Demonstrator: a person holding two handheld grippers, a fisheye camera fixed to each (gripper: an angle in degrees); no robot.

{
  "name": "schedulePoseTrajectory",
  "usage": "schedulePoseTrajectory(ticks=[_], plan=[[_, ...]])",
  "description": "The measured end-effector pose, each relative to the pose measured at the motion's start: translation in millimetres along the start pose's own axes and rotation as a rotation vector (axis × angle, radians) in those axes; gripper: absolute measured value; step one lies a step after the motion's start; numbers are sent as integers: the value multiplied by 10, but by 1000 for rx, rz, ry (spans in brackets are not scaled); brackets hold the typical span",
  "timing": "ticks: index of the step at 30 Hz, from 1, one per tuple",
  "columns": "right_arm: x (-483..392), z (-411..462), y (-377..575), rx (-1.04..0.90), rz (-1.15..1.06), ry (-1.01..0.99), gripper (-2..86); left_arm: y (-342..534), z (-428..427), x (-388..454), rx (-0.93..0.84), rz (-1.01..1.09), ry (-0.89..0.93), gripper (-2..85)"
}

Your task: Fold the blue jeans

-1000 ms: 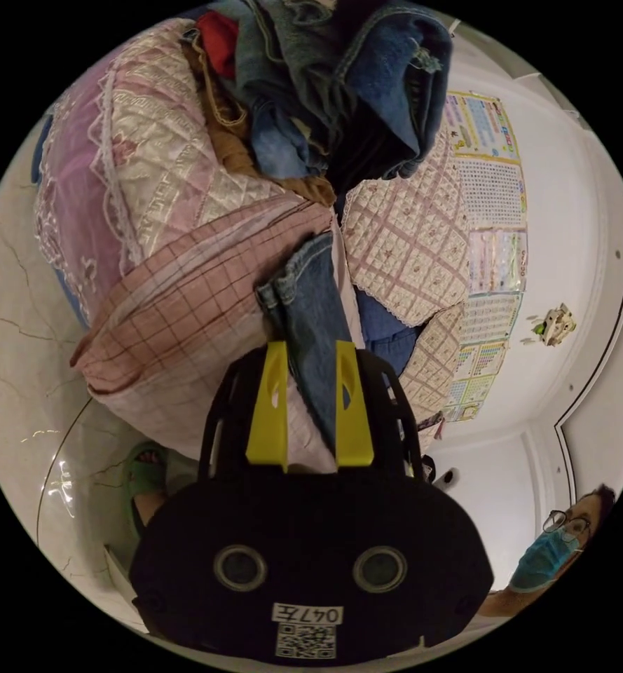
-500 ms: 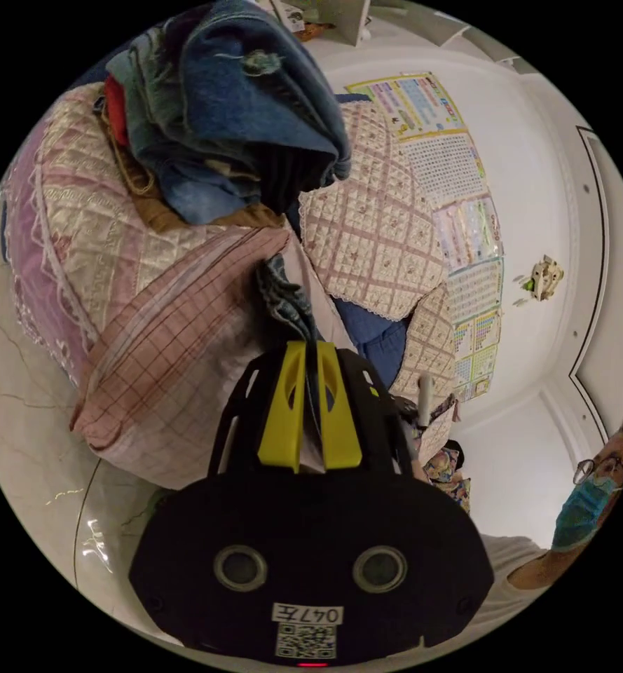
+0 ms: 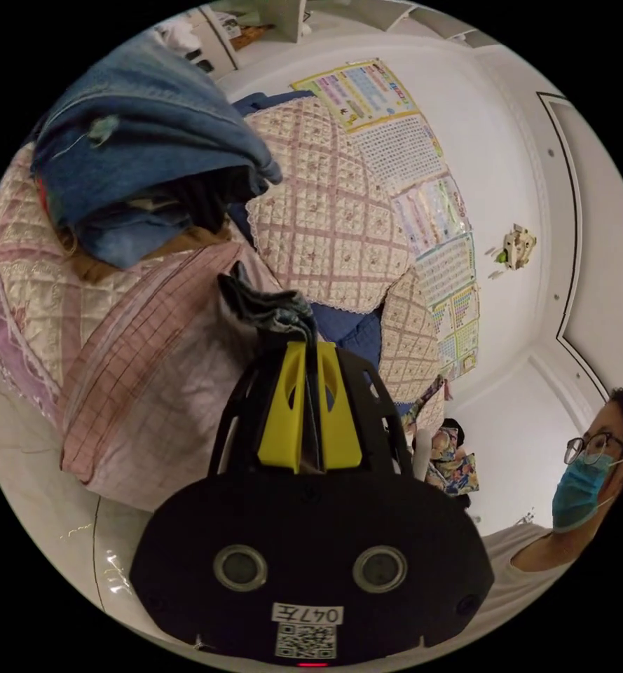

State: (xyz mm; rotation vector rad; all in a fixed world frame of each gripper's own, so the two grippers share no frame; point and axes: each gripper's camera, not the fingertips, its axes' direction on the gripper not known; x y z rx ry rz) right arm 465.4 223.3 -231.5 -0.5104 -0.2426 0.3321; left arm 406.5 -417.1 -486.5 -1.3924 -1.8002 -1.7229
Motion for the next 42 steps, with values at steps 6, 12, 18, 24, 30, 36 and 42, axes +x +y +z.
schedulePoseTrajectory(ticks=[6,12,18,24,30,36,42], plan=[[68,-392,430,21,26,-221,-12,-462,-73,1049,-32,163,-22,-6],[412,-730,1022,143,177,-274,-11,-793,260,2437,-111,372,24,-4],[1344,-1395,2323,364,637,-150,-12,-596,1213,3948,-369,653,122,9],[1839,-1799,3396,387,877,-95,2,298,2433,4613,-919,824,57,106],[2008,-1893,3851,340,866,-168,51,74,1668,4772,-794,830,-96,100],[2237,-1808,4057,277,896,-248,79,-471,985,4752,-591,745,-301,80],[2463,-1852,4270,289,972,-299,42,-743,1099,4739,-586,695,-285,71]])
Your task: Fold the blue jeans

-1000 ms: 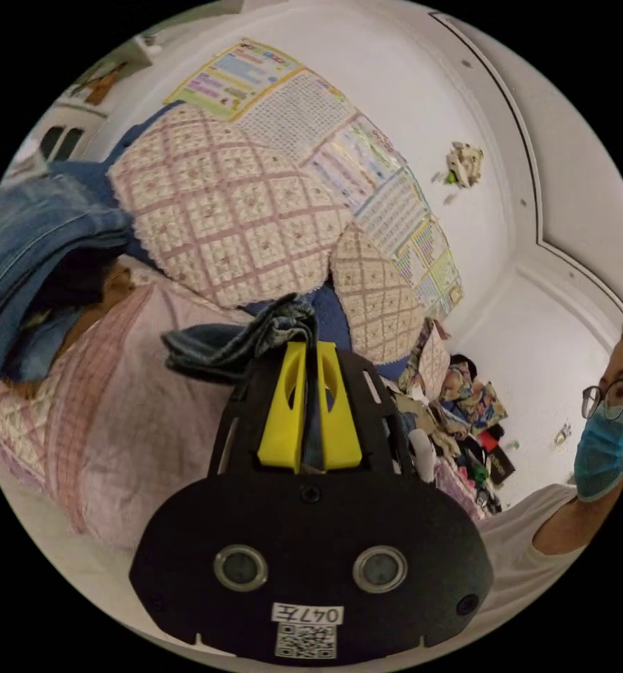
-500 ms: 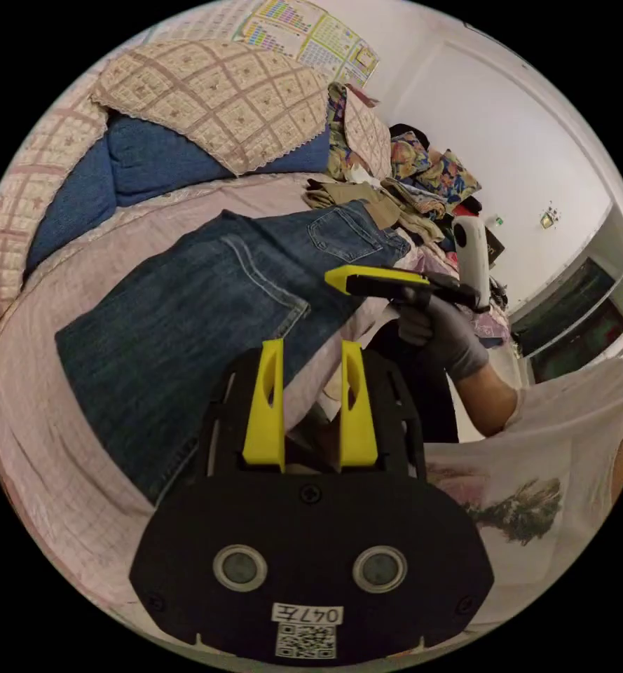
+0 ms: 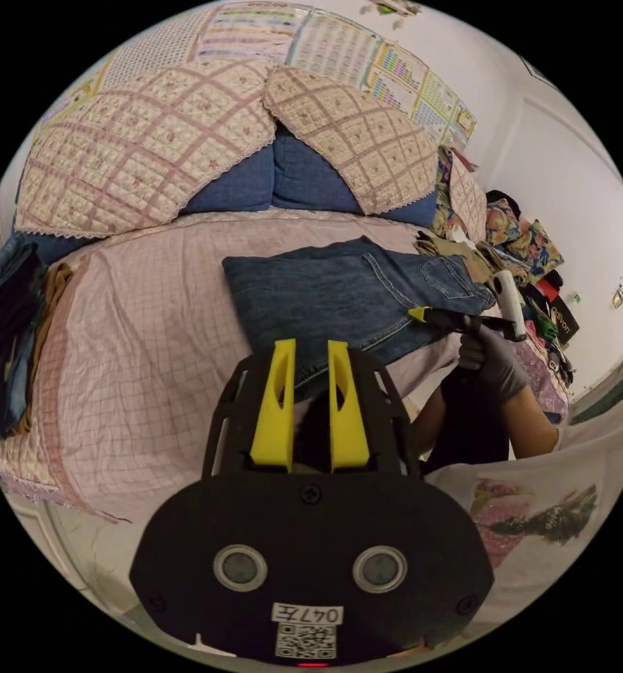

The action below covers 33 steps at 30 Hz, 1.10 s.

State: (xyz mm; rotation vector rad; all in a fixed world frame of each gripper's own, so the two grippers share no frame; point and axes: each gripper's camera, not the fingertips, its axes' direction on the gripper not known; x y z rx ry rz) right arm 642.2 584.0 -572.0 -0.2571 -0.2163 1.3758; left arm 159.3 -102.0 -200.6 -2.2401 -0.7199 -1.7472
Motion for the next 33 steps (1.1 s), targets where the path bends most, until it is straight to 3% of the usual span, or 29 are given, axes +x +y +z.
schedulePoseTrajectory(ticks=[7,15,19,26,33], plan=[[-74,-498,5,47,-172,128,6,-207,69,-143,-52,-37,35,64],[93,-852,135,49,-199,174,13,-352,-146,-103,-64,-11,22,64],[403,-1092,116,13,-80,62,82,-399,-209,-164,-69,-30,42,62],[925,-1523,156,64,67,-120,62,-415,-368,-226,-61,-46,40,52],[948,-1666,-9,-19,42,-23,24,-425,-334,-330,-73,-76,82,51]])
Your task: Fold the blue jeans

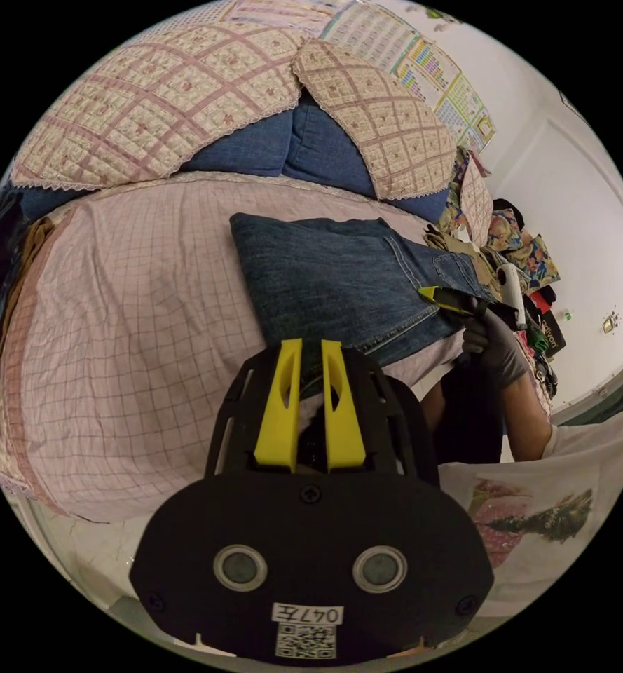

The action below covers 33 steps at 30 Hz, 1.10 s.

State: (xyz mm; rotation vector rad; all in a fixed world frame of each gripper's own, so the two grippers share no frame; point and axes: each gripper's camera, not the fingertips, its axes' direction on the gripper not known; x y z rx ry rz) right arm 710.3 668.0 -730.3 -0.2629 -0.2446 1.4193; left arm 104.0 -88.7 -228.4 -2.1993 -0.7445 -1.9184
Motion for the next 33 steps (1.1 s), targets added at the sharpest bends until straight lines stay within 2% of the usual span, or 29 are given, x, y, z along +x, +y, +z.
schedulePoseTrajectory(ticks=[6,11,15,19,24,27,29,31,33], plan=[[-194,-528,96,90,-135,28,-1,-15,-13,26,0,4,-5,49],[-675,-1009,292,183,-406,304,-2,-50,-95,159,37,29,-41,16],[-555,-1142,382,154,-397,382,-1,-58,-89,241,88,51,-70,-5],[-179,-1140,484,40,-290,369,4,-60,218,166,1,37,-64,-7],[111,-1706,641,119,-174,259,47,-18,286,106,16,-2,-5,-7],[502,-2534,960,412,-14,190,78,-31,318,195,4,23,-32,-5],[923,-3238,1407,691,231,312,99,-21,326,250,10,31,-31,-4],[1252,-3633,1740,824,414,385,119,-3,322,304,44,38,-10,-4],[1613,-3875,1959,850,559,340,148,-6,394,348,59,41,10,-4]])
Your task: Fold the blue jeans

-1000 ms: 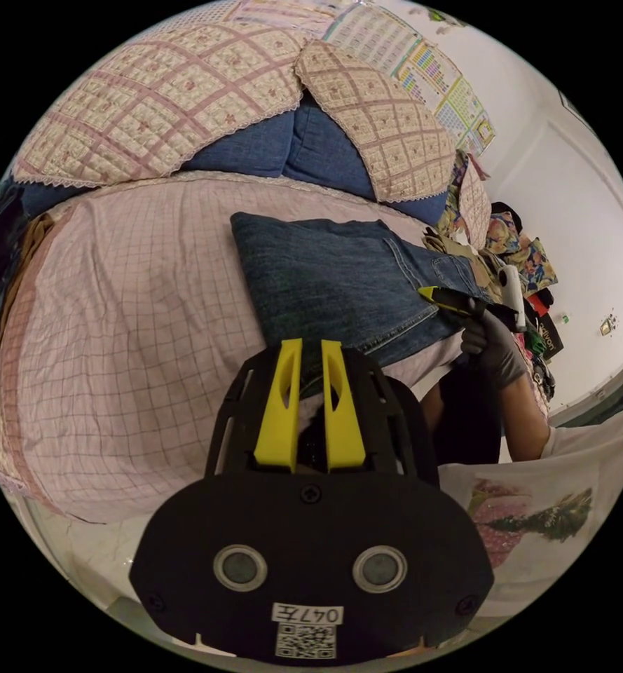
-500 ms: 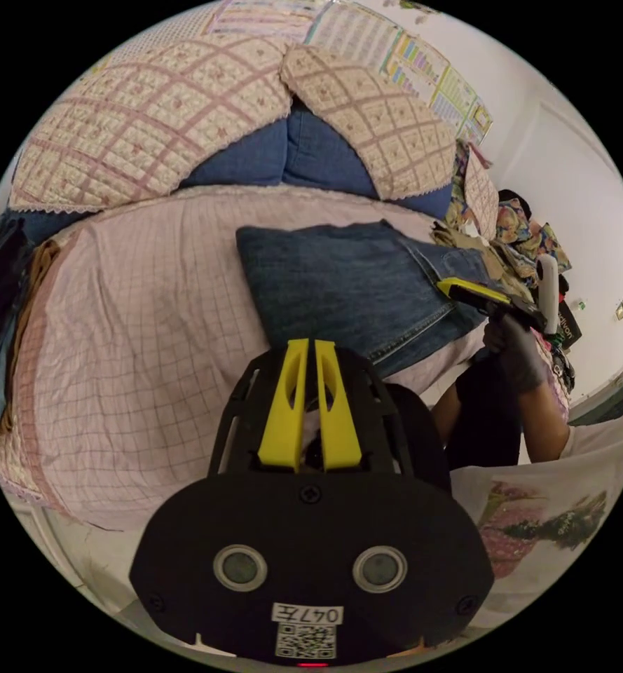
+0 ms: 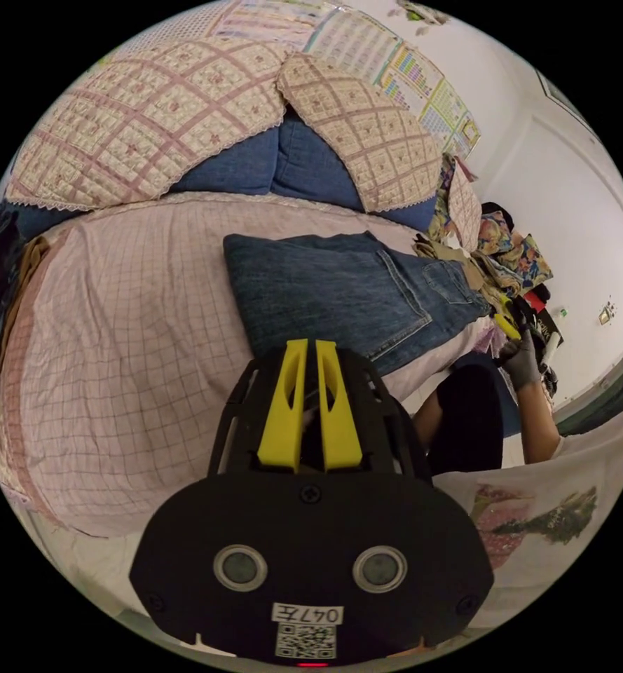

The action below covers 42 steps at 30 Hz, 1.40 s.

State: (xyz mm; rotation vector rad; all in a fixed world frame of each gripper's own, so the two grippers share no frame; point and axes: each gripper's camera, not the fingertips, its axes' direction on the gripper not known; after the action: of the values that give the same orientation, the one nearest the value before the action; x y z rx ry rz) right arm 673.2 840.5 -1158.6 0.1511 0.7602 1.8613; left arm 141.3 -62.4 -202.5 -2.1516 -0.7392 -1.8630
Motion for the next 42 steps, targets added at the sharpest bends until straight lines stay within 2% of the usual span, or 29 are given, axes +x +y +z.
schedulePoseTrajectory(ticks=[2,5,7,12,16,19,21,24,26,27,29,34,36,38,41,42], plan=[[451,62,-158,-63,149,-77,170,-16,148,2,-49,-8,-13,-4],[842,260,-212,-133,296,-248,176,-7,277,22,-73,-16,-17,-4],[950,316,-178,-145,348,-289,162,8,330,45,-77,-15,-21,-4],[828,199,-81,-135,305,-305,121,79,514,95,-77,-23,-26,-4],[573,228,20,-209,273,-250,106,137,647,54,-75,-40,12,-4],[358,207,159,-224,269,-229,41,209,750,17,-63,-54,46,-5],[90,126,257,-201,218,-220,27,257,835,20,-60,-58,53,-5],[-808,-79,421,-142,-43,-144,19,295,948,72,-69,-42,34,-6],[-1881,-206,690,-108,-355,-87,18,324,1018,91,-73,-35,30,-5],[-2165,-233,797,-97,-433,-79,17,350,1064,92,-73,-34,33,-5],[-3255,-328,1383,-40,-730,-99,16,399,1131,77,-68,-41,46,-5],[-4894,-374,3175,33,-1258,-259,16,578,1277,17,-25,-78,95,-6],[-5273,-282,3961,-3,-1419,-300,15,730,1268,-34,26,-121,110,-7],[-5584,-84,4963,-131,-1579,-349,17,879,1222,-113,70,-173,86,-7],[-5754,244,5960,-346,-1700,-359,17,1126,1173,-283,112,-270,64,-6],[-5768,275,6084,-357,-1697,-368,17,1198,1184,-333,116,-290,80,-6]])
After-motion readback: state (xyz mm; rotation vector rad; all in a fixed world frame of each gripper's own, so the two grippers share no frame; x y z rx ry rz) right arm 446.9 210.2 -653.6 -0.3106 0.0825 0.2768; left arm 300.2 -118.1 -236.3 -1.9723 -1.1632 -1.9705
